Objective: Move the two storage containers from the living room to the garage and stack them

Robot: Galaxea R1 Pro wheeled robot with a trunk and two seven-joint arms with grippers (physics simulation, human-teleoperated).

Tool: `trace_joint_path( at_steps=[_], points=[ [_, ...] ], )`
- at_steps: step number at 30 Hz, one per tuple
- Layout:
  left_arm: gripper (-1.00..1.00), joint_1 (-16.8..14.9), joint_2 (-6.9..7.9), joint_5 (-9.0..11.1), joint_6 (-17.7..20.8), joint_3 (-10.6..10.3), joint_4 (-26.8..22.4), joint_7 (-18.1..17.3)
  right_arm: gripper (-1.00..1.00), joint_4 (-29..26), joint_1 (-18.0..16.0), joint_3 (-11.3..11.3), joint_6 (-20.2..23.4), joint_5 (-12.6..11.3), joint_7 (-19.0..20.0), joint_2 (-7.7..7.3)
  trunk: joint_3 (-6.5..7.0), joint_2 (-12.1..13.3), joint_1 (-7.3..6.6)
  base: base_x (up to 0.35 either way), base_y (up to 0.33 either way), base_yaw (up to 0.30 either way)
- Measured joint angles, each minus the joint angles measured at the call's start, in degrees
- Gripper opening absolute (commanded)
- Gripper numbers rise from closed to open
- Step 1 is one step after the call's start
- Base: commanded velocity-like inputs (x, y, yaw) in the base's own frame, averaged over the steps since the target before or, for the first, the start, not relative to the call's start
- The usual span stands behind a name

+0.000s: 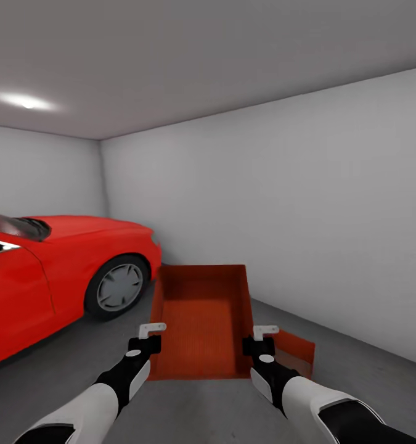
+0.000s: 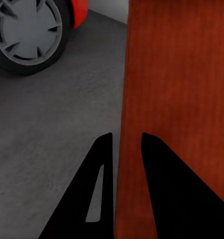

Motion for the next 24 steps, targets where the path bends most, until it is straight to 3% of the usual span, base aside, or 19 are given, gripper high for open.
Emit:
trace_joint_path(
  at_steps=[24],
  points=[
    [-1.0,0.0,0.0,0.0,0.0,0.0,0.0,0.0,-1.0,0.0,0.0,0.0,0.0,0.0,0.0,0.0,0.0,0.0,0.0,0.313,0.188,-0.279]
  ],
)
